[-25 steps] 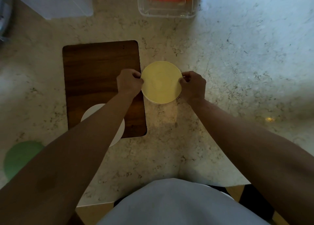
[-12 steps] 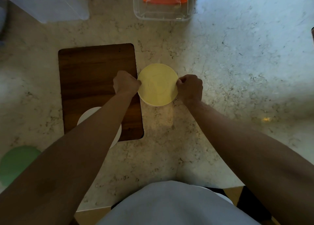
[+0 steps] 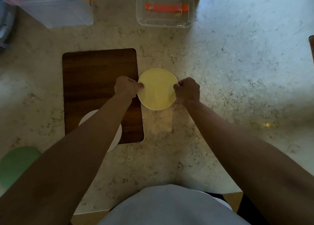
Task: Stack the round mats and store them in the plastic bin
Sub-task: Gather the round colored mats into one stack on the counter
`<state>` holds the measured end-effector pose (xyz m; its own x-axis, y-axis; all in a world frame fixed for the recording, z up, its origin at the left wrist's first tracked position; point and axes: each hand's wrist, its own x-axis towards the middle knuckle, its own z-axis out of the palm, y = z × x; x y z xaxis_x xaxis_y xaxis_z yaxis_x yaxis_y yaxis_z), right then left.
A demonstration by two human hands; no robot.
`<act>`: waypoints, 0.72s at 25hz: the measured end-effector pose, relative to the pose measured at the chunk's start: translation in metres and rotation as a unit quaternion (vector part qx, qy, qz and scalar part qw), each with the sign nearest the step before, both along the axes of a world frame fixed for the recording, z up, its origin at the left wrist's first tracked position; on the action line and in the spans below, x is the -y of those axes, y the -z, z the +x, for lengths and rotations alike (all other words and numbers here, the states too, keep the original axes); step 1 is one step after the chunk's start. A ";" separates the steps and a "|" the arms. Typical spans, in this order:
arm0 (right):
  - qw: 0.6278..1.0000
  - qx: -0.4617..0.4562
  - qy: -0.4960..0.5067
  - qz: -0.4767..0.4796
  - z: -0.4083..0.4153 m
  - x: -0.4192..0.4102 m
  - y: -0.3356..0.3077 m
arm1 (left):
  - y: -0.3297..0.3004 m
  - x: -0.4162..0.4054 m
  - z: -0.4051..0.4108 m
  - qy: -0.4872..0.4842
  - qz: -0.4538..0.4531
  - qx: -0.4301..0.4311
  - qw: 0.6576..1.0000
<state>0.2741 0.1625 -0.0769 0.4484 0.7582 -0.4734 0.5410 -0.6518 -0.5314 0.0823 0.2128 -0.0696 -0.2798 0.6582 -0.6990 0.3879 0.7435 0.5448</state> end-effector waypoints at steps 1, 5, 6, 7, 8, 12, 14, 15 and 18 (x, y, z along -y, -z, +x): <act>1.000 -0.011 0.006 0.010 -0.001 0.001 -0.001 | -0.002 0.001 -0.001 -0.014 -0.003 0.021 1.000; 0.997 -0.076 0.024 0.021 -0.005 0.005 -0.006 | -0.010 0.006 -0.009 -0.039 -0.006 0.064 0.997; 0.995 -0.095 0.030 0.026 -0.008 0.007 -0.008 | -0.012 0.009 -0.012 -0.039 -0.005 0.066 0.997; 0.993 -0.107 0.032 0.029 -0.011 0.009 -0.011 | -0.015 0.013 -0.015 -0.043 -0.004 0.070 0.997; 0.993 -0.111 0.028 0.029 -0.016 0.011 -0.014 | -0.018 0.017 -0.019 -0.049 -0.002 0.076 0.996; 0.994 -0.111 -0.009 0.023 -0.047 0.021 -0.028 | -0.030 0.038 -0.050 -0.084 0.019 0.082 0.993; 0.993 -0.111 -0.024 0.021 -0.065 0.027 -0.033 | -0.034 0.050 -0.070 -0.096 0.027 0.073 0.992; 0.993 -0.114 -0.032 0.020 -0.076 0.031 -0.034 | -0.036 0.058 -0.083 -0.099 0.032 0.070 0.992; 0.991 -0.126 -0.046 0.010 -0.112 0.047 -0.035 | -0.038 0.082 -0.121 -0.127 0.038 0.076 0.988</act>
<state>0.1622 0.1158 -0.0416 0.2468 0.8003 -0.5464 0.4469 -0.5943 -0.6687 -0.0387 0.1312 -0.0314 -0.3384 0.6330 -0.6962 0.1035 0.7604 0.6411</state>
